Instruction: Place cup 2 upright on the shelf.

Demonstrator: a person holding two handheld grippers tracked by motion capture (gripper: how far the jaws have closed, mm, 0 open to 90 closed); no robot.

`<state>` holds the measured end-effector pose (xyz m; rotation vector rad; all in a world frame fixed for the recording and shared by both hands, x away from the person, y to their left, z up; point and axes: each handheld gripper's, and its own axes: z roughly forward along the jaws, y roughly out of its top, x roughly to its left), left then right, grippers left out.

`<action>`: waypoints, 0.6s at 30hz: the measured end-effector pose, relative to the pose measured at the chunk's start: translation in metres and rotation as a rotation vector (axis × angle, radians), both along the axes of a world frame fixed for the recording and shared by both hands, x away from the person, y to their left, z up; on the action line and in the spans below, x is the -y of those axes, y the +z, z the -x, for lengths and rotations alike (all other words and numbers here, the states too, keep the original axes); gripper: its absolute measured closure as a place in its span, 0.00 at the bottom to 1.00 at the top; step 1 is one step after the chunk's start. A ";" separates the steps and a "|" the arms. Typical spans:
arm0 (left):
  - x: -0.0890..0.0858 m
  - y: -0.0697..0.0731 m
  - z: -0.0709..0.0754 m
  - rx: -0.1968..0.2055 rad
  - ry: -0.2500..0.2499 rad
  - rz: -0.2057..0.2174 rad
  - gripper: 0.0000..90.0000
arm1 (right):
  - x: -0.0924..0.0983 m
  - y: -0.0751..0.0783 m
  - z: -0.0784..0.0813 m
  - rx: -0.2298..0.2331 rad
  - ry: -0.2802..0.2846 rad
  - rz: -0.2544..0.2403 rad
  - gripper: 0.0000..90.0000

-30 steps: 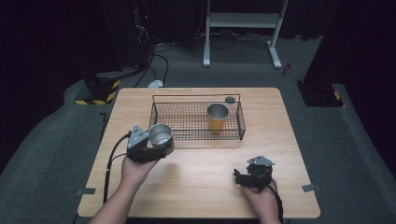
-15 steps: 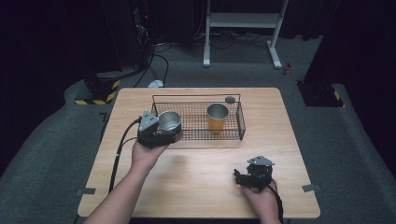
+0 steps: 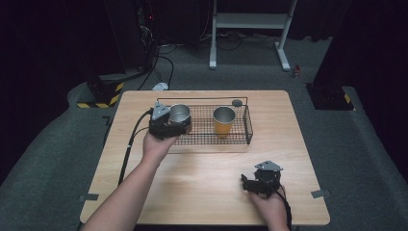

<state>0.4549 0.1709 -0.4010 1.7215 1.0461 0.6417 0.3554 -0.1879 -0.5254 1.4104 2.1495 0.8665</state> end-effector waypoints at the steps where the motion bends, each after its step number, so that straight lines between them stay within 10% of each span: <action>1: 0.000 -0.001 -0.002 -0.003 0.004 0.000 0.21 | 0.000 0.000 0.000 0.000 0.000 0.000 0.11; 18: -0.002 -0.023 -0.049 -0.100 0.079 -0.029 0.21 | 0.000 0.000 0.000 0.000 0.000 0.000 0.11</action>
